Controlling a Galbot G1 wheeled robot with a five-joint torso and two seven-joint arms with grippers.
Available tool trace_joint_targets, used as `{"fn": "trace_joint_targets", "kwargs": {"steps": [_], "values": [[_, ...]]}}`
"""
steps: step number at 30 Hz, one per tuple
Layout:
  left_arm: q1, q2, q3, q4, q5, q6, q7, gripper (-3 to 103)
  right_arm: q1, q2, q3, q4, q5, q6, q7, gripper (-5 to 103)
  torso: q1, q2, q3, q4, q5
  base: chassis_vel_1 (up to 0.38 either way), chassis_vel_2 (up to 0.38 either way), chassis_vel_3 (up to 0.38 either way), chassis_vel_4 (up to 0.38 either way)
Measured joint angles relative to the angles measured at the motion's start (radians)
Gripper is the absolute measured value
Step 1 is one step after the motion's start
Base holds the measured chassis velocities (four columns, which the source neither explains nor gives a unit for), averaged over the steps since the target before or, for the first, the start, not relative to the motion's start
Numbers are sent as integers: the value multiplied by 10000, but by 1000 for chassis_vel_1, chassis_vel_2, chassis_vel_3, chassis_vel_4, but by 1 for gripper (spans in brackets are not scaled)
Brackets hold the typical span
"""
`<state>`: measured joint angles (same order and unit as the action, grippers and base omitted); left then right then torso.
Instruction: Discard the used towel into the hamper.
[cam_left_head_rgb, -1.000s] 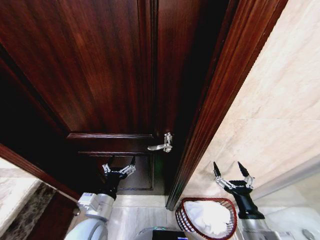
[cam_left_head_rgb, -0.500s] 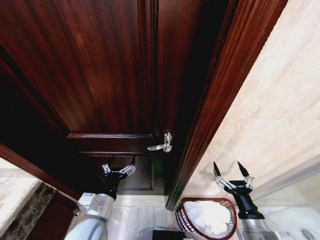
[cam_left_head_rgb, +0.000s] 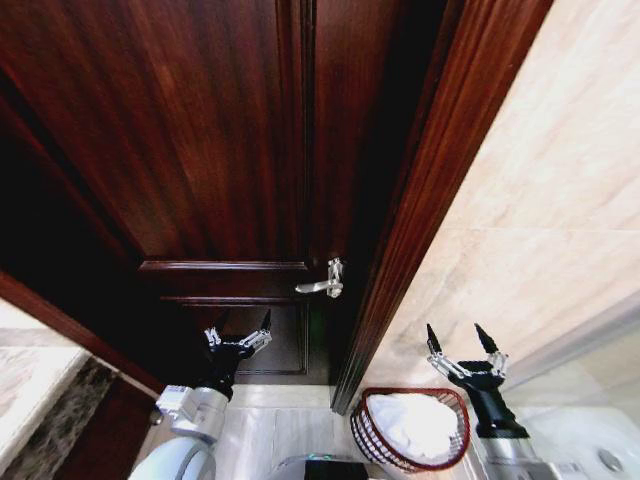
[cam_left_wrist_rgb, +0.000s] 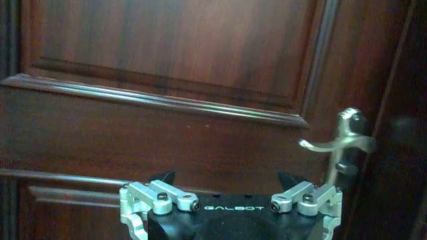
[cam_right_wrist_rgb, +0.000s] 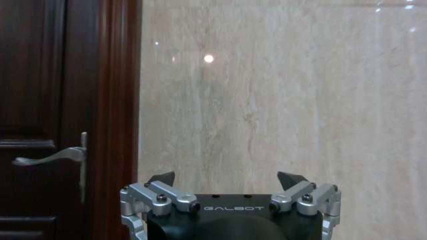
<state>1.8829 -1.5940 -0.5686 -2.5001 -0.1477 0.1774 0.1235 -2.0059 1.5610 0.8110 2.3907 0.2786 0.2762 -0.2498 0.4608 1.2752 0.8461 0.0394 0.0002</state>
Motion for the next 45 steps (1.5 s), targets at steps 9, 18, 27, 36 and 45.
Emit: {"fn": "trace_joint_targets", "kwargs": {"steps": [9, 18, 27, 36, 45], "values": [[1, 0, 0, 0, 0, 0, 0, 100, -1, 0, 0, -2, -1, 1, -1, 100, -5, 3, -2, 1, -3, 68, -91, -75, 83], [0, 0, 0, 0, -1, 0, 0, 100, 0, 0, 0, -2, -1, 1, -1, 100, -54, -95, -51, 1, -2, -15, 23, 17, -28], [1, 0, 0, 0, 0, 0, 0, 100, 0, 0, 0, -2, -1, 1, -1, 100, -142, -282, -156, 1, -3, 52, 29, 25, 48], [1, 1, 0, 0, -1, 0, 0, 100, 0, 0, 0, -2, -1, 0, -1, 100, -162, -337, -187, -1, -3, 25, 24, 19, 28], [1, 0, 0, 0, 0, 0, 0, 100, 0, 0, 0, -2, -1, 0, -1, 100, -159, -336, -185, 0, -3, 2, -7, -5, 5]]}}
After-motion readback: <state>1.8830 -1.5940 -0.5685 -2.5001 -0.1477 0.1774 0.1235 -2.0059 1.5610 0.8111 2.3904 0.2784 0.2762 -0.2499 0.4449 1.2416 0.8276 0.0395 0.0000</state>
